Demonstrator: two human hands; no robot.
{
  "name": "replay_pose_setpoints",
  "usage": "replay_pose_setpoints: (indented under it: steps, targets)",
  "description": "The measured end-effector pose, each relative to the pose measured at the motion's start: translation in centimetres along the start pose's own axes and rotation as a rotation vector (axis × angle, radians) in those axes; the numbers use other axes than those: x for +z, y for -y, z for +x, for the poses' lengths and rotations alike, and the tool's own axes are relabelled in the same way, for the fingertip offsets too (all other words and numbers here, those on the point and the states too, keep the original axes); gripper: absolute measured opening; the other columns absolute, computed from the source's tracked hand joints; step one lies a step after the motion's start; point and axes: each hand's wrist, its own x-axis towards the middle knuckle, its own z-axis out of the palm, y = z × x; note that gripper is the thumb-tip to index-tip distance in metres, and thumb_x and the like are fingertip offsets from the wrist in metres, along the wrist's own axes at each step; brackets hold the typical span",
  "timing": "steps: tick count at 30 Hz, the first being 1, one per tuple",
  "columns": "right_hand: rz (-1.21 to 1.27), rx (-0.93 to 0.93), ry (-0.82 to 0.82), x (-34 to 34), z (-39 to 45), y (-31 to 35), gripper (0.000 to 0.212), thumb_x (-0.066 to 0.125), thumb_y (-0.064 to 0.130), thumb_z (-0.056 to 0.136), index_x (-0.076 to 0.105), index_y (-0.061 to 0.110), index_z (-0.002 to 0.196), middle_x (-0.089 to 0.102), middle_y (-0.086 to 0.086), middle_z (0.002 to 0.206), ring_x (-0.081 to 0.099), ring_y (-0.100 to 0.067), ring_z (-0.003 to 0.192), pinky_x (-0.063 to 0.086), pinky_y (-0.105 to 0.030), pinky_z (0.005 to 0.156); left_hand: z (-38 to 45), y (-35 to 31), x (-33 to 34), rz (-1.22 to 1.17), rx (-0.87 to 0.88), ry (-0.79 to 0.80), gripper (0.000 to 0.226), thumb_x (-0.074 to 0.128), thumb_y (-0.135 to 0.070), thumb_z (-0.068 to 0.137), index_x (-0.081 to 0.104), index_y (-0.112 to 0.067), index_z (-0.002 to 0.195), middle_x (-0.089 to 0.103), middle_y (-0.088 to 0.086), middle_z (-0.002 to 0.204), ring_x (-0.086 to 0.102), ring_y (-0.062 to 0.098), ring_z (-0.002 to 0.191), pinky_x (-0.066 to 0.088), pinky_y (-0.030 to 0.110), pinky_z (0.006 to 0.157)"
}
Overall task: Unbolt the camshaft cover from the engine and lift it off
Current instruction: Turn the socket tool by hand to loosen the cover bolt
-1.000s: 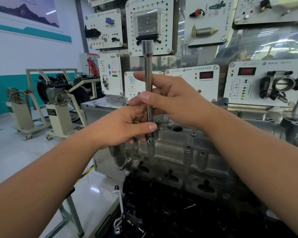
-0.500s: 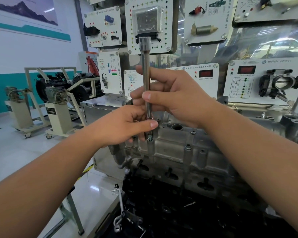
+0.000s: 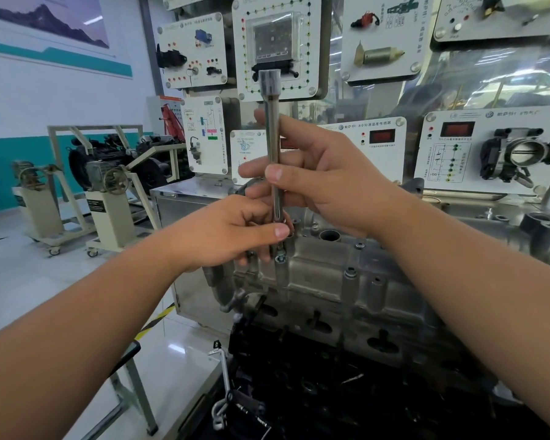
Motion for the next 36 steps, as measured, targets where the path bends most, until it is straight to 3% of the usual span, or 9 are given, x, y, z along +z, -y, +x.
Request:
replay_pose_setpoints:
  steps: [6, 9, 12, 18, 21, 24, 27, 31, 36]
  targets:
    - [-0.175, -0.056, -0.183, 0.37, 0.05, 0.06, 0.042, 0.071, 0.010, 0.092, 0.060, 0.031, 0.126, 0.072, -0.018, 0.090, 0.071, -0.021, 0.079, 0.061, -0.052, 0.081, 0.17, 0.03, 0.61, 0.025, 0.011, -0.063, 0.026, 0.067, -0.049, 0.089, 0.066, -0.023, 0.087, 0.069, -0.015, 0.069, 0.070, 0.004, 0.067, 0.052, 0.021, 0.054]
    - [-0.096, -0.015, -0.115, 0.12, 0.00, 0.10, 0.039, 0.063, 0.005, 0.097, 0.058, 0.029, 0.128, 0.077, -0.005, 0.092, 0.075, -0.018, 0.087, 0.062, -0.044, 0.085, 0.06, -0.12, 0.15, 0.001, -0.016, -0.025, 0.041, 0.063, -0.055, 0.091, 0.070, -0.016, 0.102, 0.070, -0.012, 0.073, 0.073, 0.009, 0.073, 0.053, 0.024, 0.057]
    - [-0.070, 0.005, -0.051, 0.25, -0.05, 0.05, 0.036, 0.054, 0.008, 0.101, 0.058, 0.039, 0.119, 0.078, -0.002, 0.101, 0.075, -0.019, 0.097, 0.061, -0.037, 0.087, -0.17, -0.25, -0.15, -0.031, -0.008, 0.008, 0.025, 0.060, -0.049, 0.096, 0.074, -0.032, 0.085, 0.072, -0.006, 0.072, 0.071, 0.008, 0.070, 0.055, 0.025, 0.057]
    - [-0.184, -0.027, -0.112, 0.70, 0.00, 0.08, 0.034, 0.062, 0.023, 0.096, 0.053, 0.034, 0.127, 0.077, -0.006, 0.098, 0.075, -0.018, 0.089, 0.060, -0.036, 0.089, 0.26, 0.05, 0.45, 0.031, 0.028, -0.059, 0.046, 0.061, -0.053, 0.083, 0.066, -0.007, 0.085, 0.067, -0.005, 0.074, 0.072, 0.011, 0.069, 0.054, 0.023, 0.054]
    - [-0.251, -0.047, -0.134, 0.51, -0.02, 0.10, 0.035, 0.064, 0.015, 0.098, 0.058, 0.029, 0.129, 0.073, -0.012, 0.092, 0.072, -0.024, 0.086, 0.061, -0.034, 0.083, 0.35, 0.06, 0.63, 0.026, 0.027, -0.059, 0.039, 0.061, -0.055, 0.083, 0.064, -0.016, 0.086, 0.066, -0.012, 0.072, 0.073, 0.011, 0.070, 0.053, 0.023, 0.054]
    - [-0.156, 0.001, -0.082, 0.45, -0.08, 0.28, 0.041, 0.057, 0.009, 0.101, 0.051, 0.034, 0.133, 0.078, 0.002, 0.096, 0.075, -0.015, 0.089, 0.061, -0.031, 0.083, 0.30, 0.09, 0.50, 0.020, 0.004, -0.034, 0.043, 0.057, -0.054, 0.091, 0.071, -0.014, 0.094, 0.071, -0.009, 0.085, 0.074, 0.014, 0.074, 0.054, 0.027, 0.058]
    - [-0.203, -0.002, -0.061, 0.54, -0.08, 0.30, 0.038, 0.050, 0.013, 0.105, 0.050, 0.045, 0.124, 0.076, 0.004, 0.109, 0.075, -0.013, 0.094, 0.061, -0.035, 0.088, -0.07, -0.09, 0.02, -0.049, -0.032, -0.006, 0.035, 0.056, -0.051, 0.093, 0.075, -0.021, 0.100, 0.075, -0.014, 0.082, 0.072, 0.010, 0.071, 0.056, 0.026, 0.058]
    - [-0.311, -0.042, -0.100, 0.89, -0.17, 0.31, 0.033, 0.049, 0.024, 0.105, 0.044, 0.034, 0.136, 0.074, 0.006, 0.108, 0.073, -0.008, 0.095, 0.060, -0.036, 0.088, -0.06, -0.23, 0.12, -0.030, -0.009, -0.002, 0.031, 0.058, -0.050, 0.087, 0.078, -0.026, 0.087, 0.073, -0.017, 0.089, 0.072, 0.012, 0.072, 0.058, 0.027, 0.059]
    - [-0.420, -0.092, -0.153, 0.47, -0.07, 0.09, 0.040, 0.061, 0.024, 0.099, 0.052, 0.028, 0.138, 0.071, 0.012, 0.087, 0.070, -0.010, 0.082, 0.058, -0.031, 0.085, 0.25, 0.17, 0.45, 0.009, 0.000, -0.064, 0.043, 0.063, -0.050, 0.087, 0.063, -0.007, 0.084, 0.069, -0.012, 0.069, 0.072, 0.009, 0.067, 0.055, 0.023, 0.054]
